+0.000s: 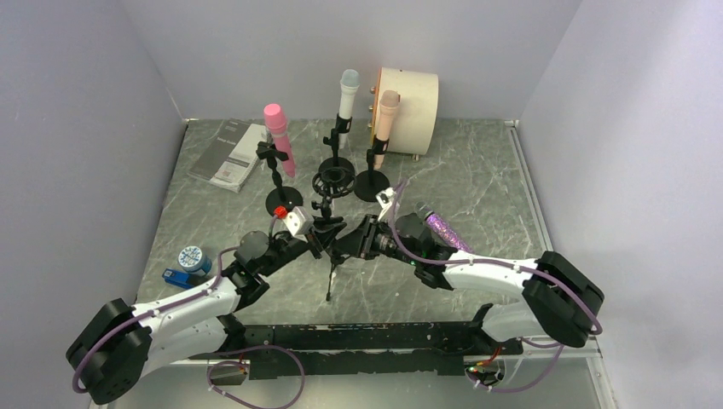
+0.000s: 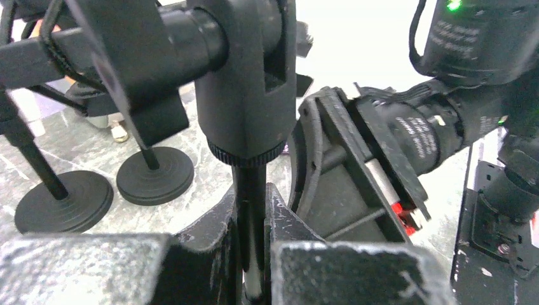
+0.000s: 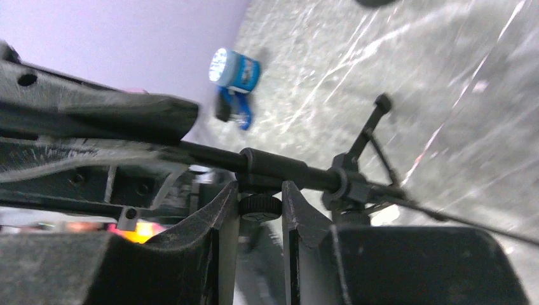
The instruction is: Attach the microphones to the stand
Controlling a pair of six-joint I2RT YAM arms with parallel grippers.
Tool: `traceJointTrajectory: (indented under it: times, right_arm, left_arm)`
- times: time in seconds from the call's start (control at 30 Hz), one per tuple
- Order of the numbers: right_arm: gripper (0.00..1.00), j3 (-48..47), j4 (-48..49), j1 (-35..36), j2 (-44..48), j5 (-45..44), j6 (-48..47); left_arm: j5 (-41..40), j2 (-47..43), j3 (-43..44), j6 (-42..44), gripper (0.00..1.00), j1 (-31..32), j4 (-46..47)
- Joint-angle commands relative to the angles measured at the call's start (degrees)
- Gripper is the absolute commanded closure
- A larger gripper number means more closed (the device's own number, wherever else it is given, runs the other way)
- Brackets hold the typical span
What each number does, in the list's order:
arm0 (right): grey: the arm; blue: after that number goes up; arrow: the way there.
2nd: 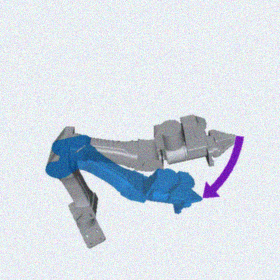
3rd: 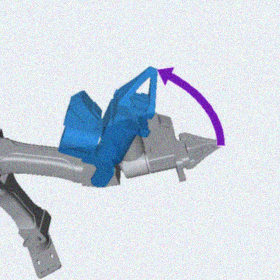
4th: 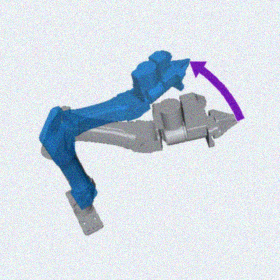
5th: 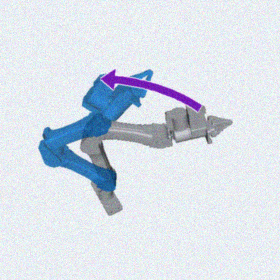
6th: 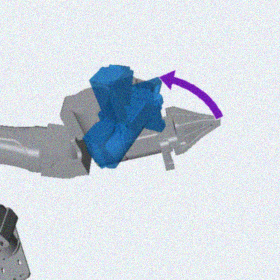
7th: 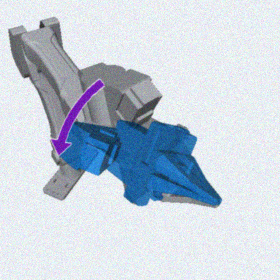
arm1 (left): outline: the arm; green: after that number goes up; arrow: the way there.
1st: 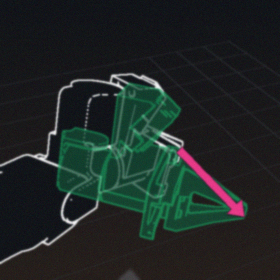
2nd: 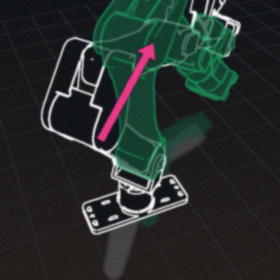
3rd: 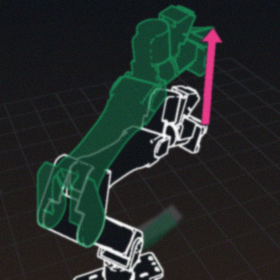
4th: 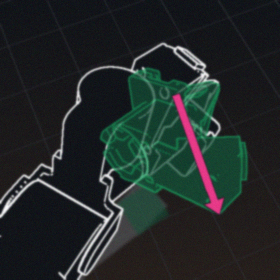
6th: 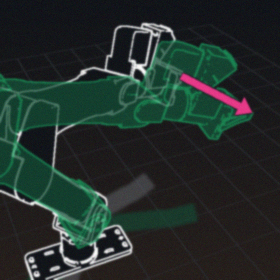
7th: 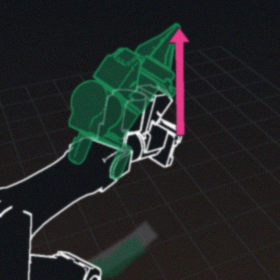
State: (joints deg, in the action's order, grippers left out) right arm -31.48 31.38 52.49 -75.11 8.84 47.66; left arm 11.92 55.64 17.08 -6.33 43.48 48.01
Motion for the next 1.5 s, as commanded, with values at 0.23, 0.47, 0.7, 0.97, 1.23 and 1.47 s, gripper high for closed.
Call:
traceJointTrajectory:
  times: [0.23, 0.47, 0.7, 0.97, 1.23, 1.47]
  right_arm:
    - [0.6, 8.9, 29.2, -3.6, -6.6, 1.5, 40.7]
    - [0.38, 7.6, 18.0, -3.1, 1.7, -0.5, 9.7]
    - [0.39, 7.3, 5.1, 0.6, 7.9, -2.6, -21.3]
    - [0.4, 1.9, -1.3, 3.4, 7.4, -3.9, -32.9]
    - [0.45, 0.4, 3.9, 3.8, 4.2, -0.7, -32.7]
    - [0.66, 0.0, 4.8, 3.8, 2.8, -1.2, -31.6]
  left_arm:
    - [0.4, -0.1, 1.2, -0.8, 0.97, 0.4, 1.1]
    - [0.1, 0.9, 2.1, -1.0, 0.97, 0.3, 0.6]
    - [0.9, 1.4, 3.0, -1.1, 0.97, 0.3, -0.3]
    - [1.2, 1.5, 3.3, -1.4, 0.98, 0.3, -0.6]
    - [1.4, 0.9, 3.1, -1.7, 0.97, 0.3, -0.8]
    - [1.5, 0.7, 3.0, -1.6, 0.97, 0.3, -0.6]
